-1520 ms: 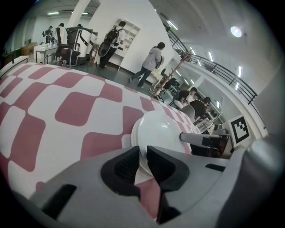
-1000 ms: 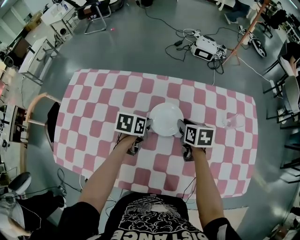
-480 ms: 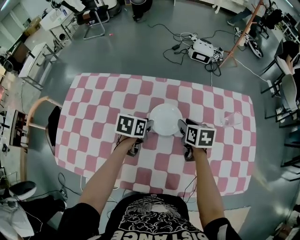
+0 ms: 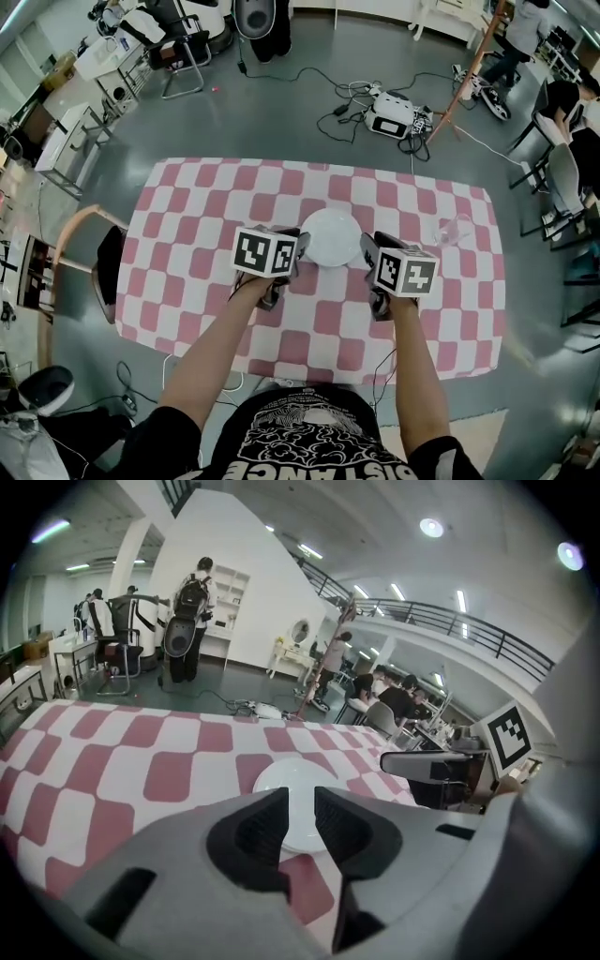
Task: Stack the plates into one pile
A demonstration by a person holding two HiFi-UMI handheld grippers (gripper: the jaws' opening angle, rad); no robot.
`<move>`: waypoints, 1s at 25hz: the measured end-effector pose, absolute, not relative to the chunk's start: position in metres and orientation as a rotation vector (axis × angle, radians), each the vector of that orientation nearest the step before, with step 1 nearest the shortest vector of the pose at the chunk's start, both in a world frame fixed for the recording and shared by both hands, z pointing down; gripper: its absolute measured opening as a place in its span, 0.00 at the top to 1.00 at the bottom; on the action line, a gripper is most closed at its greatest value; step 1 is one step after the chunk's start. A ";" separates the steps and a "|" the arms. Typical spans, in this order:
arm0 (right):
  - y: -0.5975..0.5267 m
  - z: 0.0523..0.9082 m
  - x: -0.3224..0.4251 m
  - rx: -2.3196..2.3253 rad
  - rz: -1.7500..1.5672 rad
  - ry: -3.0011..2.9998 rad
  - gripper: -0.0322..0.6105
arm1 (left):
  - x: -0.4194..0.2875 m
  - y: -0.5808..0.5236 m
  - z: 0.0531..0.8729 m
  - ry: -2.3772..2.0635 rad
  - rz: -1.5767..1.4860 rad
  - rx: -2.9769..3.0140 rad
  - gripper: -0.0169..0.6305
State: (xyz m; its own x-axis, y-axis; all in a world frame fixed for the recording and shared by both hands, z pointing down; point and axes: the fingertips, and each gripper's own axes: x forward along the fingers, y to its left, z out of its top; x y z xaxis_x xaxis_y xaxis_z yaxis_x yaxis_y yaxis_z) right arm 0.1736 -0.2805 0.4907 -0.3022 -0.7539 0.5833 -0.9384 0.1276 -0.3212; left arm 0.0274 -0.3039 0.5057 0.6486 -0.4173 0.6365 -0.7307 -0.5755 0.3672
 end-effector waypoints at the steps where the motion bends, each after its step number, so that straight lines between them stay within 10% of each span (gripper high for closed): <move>1: -0.278 0.485 0.173 1.669 0.930 -2.136 0.76 | 0.027 -0.302 0.500 -0.890 0.650 2.263 0.83; 25: -0.195 0.365 0.132 1.875 0.520 -2.240 0.87 | -0.010 -0.241 0.389 -1.012 0.470 2.595 0.91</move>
State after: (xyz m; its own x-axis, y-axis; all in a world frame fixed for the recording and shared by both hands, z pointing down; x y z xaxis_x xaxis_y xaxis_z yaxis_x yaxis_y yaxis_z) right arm 0.1319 -0.1947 0.3647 -0.1922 -0.9166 0.3506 -0.9773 0.1465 -0.1529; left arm -0.0102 -0.2410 0.3887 0.6959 -0.5900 0.4095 -0.6935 -0.7000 0.1701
